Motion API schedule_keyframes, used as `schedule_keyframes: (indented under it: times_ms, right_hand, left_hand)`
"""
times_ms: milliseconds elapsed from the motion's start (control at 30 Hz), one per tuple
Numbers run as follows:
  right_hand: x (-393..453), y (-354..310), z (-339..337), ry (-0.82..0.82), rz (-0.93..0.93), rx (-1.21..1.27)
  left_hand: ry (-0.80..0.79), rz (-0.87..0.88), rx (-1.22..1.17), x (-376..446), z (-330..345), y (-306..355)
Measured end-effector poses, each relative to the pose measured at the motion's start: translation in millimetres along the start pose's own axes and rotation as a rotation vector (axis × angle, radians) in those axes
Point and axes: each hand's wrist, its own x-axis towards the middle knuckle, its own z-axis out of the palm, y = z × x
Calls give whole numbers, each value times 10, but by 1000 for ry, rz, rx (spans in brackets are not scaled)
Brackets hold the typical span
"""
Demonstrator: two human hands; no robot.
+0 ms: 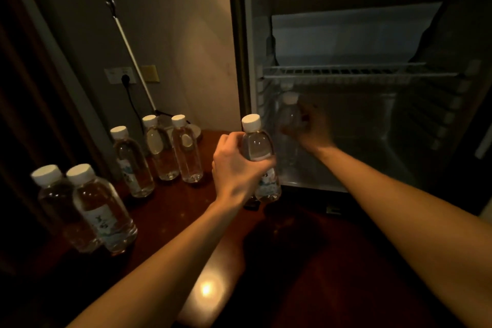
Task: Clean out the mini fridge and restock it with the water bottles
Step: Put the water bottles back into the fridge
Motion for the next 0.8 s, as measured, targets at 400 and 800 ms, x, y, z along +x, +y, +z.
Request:
schedule_keyframes:
  times_ms: [400,800]
  right_hand:
    - [204,18,107,-1,-76,-5]
    - [-242,75,-392,-298,171,256]
  left_hand:
    - [-33,54,-36,83,309,58]
    - [-49,42,-85,219,580,340]
